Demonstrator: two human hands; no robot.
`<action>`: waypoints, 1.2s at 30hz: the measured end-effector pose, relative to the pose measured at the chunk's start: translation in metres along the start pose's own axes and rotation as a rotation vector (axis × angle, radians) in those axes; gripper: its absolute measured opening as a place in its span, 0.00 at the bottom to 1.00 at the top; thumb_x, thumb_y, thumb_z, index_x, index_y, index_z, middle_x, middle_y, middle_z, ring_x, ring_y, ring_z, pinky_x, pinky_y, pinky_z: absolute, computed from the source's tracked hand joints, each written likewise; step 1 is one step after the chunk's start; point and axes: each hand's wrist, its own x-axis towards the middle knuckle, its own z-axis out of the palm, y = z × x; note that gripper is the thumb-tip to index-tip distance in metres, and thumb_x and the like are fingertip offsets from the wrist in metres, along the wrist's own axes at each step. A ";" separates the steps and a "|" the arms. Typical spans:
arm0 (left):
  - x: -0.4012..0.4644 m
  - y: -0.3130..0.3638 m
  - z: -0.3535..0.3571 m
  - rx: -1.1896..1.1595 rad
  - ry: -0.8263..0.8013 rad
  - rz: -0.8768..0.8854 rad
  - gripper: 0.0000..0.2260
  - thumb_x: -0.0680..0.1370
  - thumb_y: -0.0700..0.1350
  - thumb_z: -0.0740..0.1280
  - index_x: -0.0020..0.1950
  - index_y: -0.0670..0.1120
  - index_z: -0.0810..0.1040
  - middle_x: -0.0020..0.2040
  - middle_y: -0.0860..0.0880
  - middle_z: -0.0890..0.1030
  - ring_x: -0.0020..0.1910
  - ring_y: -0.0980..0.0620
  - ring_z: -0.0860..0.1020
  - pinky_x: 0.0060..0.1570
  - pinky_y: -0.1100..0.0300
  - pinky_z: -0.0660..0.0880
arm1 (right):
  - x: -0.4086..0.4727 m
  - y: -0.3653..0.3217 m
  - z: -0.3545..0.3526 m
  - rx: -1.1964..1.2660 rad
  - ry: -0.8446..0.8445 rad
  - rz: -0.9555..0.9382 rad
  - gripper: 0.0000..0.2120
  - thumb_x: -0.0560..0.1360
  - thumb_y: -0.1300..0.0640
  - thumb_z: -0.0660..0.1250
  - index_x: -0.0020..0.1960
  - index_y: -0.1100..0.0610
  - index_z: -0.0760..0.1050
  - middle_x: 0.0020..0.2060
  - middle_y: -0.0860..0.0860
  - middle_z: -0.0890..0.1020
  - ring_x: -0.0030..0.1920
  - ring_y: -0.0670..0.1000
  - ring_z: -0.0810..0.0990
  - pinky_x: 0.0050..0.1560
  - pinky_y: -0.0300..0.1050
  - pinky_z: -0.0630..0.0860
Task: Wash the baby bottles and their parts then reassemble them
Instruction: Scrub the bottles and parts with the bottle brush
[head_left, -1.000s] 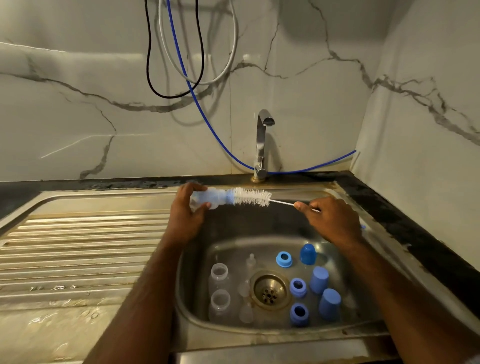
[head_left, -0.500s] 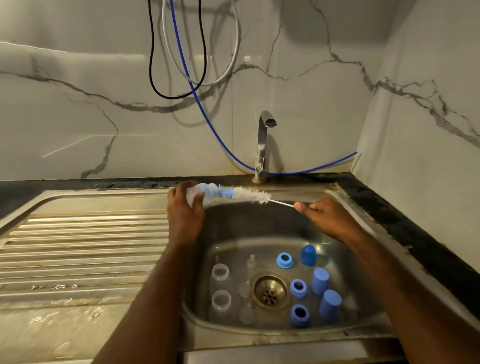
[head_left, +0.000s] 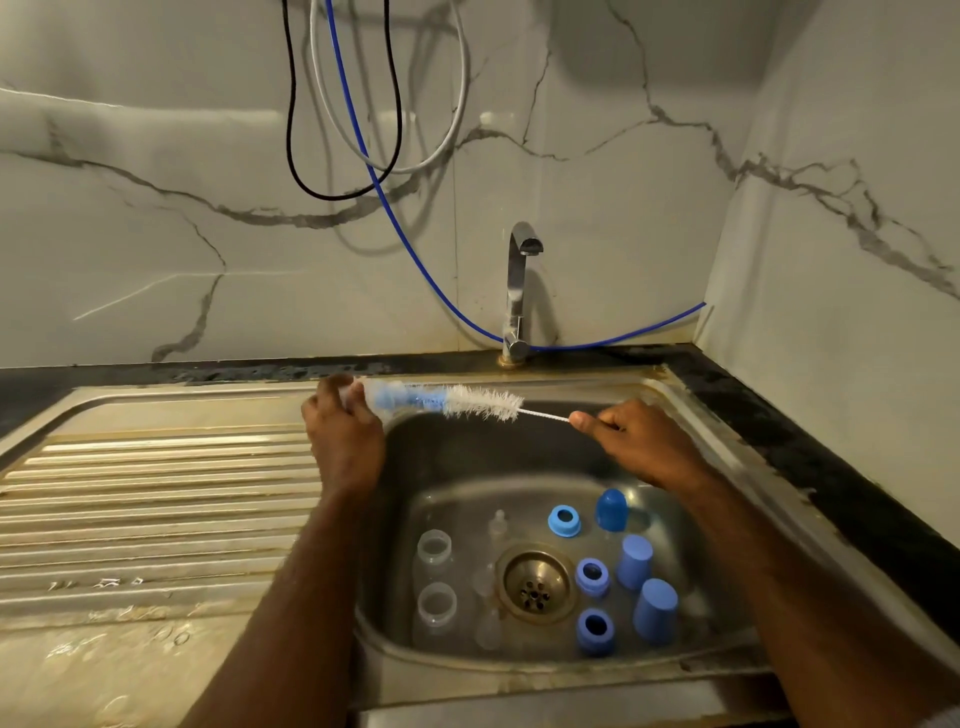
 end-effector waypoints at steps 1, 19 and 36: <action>0.004 -0.002 -0.001 -0.082 0.002 -0.102 0.14 0.86 0.50 0.57 0.66 0.45 0.74 0.64 0.39 0.75 0.59 0.45 0.77 0.58 0.47 0.78 | 0.000 0.002 -0.001 -0.028 0.025 -0.022 0.29 0.77 0.32 0.61 0.27 0.53 0.67 0.22 0.48 0.68 0.26 0.49 0.68 0.33 0.46 0.67; 0.015 -0.006 -0.008 -0.269 0.117 -0.346 0.16 0.84 0.58 0.60 0.63 0.48 0.72 0.60 0.42 0.79 0.56 0.41 0.80 0.55 0.41 0.81 | -0.008 -0.009 -0.008 0.108 -0.055 0.019 0.25 0.82 0.42 0.60 0.34 0.59 0.73 0.28 0.52 0.72 0.30 0.49 0.70 0.38 0.47 0.69; -0.032 0.005 0.030 -0.556 -0.600 -0.287 0.26 0.71 0.53 0.75 0.67 0.47 0.74 0.62 0.41 0.79 0.50 0.45 0.86 0.47 0.49 0.83 | -0.010 -0.022 0.023 0.017 0.092 -0.224 0.20 0.83 0.41 0.56 0.37 0.49 0.72 0.27 0.46 0.74 0.30 0.45 0.74 0.36 0.48 0.75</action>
